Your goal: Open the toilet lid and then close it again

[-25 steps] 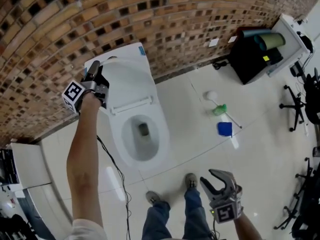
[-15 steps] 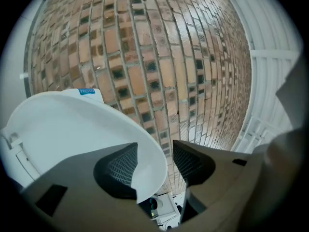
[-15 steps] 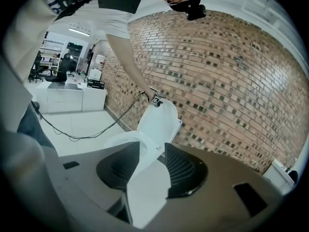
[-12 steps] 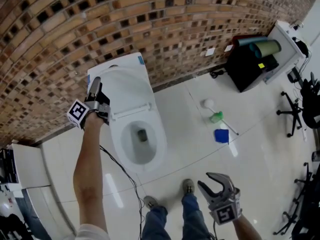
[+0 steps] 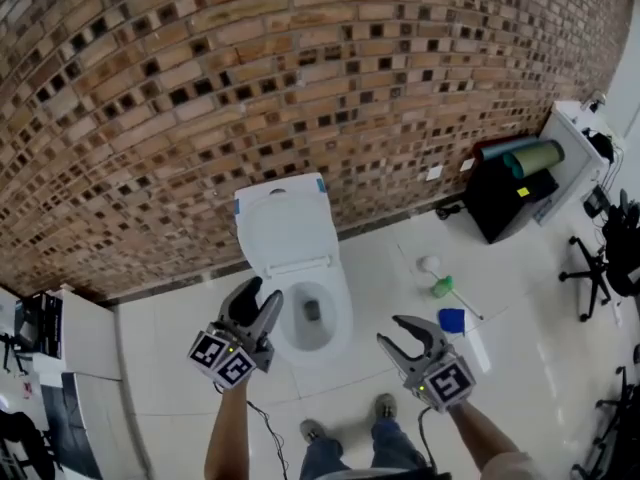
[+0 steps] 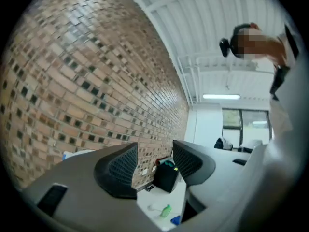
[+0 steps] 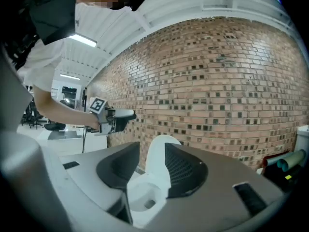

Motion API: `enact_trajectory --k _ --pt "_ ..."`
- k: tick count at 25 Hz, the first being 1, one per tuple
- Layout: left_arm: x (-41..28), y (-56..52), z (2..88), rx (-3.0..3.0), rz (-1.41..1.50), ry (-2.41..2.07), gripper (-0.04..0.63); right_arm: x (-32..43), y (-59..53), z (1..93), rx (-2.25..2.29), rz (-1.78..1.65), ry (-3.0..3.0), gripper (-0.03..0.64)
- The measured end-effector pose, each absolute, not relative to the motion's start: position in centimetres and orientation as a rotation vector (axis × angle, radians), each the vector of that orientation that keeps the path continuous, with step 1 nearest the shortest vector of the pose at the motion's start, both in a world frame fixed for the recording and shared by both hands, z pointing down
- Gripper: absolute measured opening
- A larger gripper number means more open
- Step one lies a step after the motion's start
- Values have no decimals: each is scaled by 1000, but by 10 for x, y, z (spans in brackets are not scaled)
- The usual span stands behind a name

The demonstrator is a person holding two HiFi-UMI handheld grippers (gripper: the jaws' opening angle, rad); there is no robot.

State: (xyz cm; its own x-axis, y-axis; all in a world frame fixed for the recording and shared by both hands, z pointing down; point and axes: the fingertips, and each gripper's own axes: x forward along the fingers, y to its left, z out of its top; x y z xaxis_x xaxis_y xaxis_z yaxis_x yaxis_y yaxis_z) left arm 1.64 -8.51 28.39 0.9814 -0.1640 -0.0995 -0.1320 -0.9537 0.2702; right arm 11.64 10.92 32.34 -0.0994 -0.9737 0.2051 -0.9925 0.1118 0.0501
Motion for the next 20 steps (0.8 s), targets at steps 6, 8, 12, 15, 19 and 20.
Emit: enact_trajectory --k 6,8,12,15,19,20 --pt "-28 -3 247 3076 44 -270 224 73 88 287 1888 229 -2338 167" --pt "-40 14 249 3112 120 -287 224 55 84 280 1852 238 -2370 167" --pt "-53 39 263 3146 184 -261 224 27 79 269 1806 218 -2397 167" --pt "-61 50 264 3122 157 -256 224 9 80 270 1771 211 -2400 167" --pt "-67 56 265 3116 155 -249 224 -3 84 277 1759 248 -2357 161" --pt "-67 56 264 3121 154 -241 224 -4 84 278 1755 253 -2355 161"
